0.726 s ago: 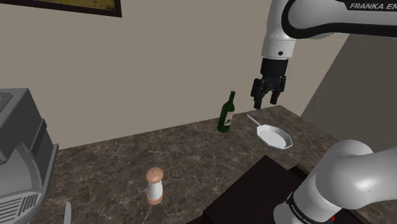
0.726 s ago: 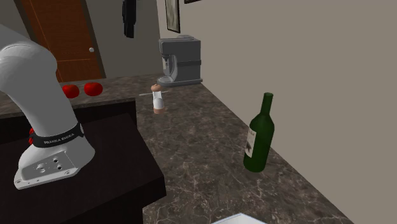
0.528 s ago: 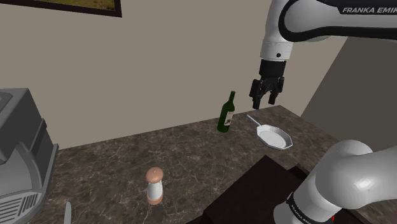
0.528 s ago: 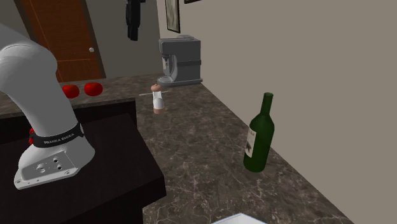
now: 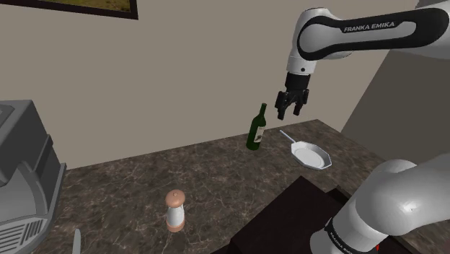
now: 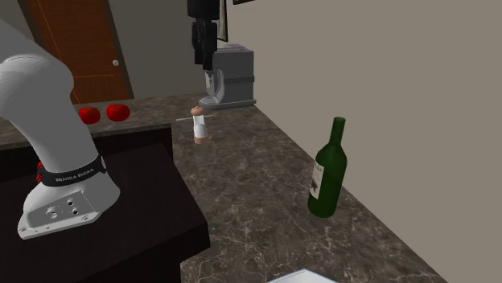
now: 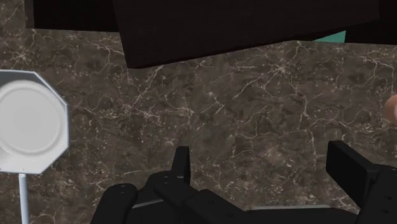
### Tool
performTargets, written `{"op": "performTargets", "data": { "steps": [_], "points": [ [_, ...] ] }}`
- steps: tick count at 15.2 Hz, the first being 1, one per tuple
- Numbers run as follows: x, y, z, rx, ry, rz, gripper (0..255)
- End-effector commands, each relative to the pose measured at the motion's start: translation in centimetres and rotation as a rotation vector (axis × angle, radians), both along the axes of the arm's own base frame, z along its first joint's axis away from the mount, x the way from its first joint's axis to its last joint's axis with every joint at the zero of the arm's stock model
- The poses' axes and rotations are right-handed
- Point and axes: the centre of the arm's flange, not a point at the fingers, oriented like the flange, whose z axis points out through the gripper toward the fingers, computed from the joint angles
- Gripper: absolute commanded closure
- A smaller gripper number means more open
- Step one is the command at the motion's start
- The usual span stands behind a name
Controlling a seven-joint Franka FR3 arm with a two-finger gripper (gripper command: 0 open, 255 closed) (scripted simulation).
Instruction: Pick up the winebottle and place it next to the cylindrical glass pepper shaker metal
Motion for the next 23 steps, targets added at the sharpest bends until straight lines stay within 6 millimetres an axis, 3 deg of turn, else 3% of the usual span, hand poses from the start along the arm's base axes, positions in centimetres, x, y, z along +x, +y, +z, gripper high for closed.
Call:
{"op": "performTargets", "data": {
  "steps": [1,23],
  "points": [
    [1.4,-1.7,-0.9,-0.002,-0.018,0.003,0],
    [18.8,-20.6,-9.8,-0.011,-0.185,0.028,0]
  ]
}}
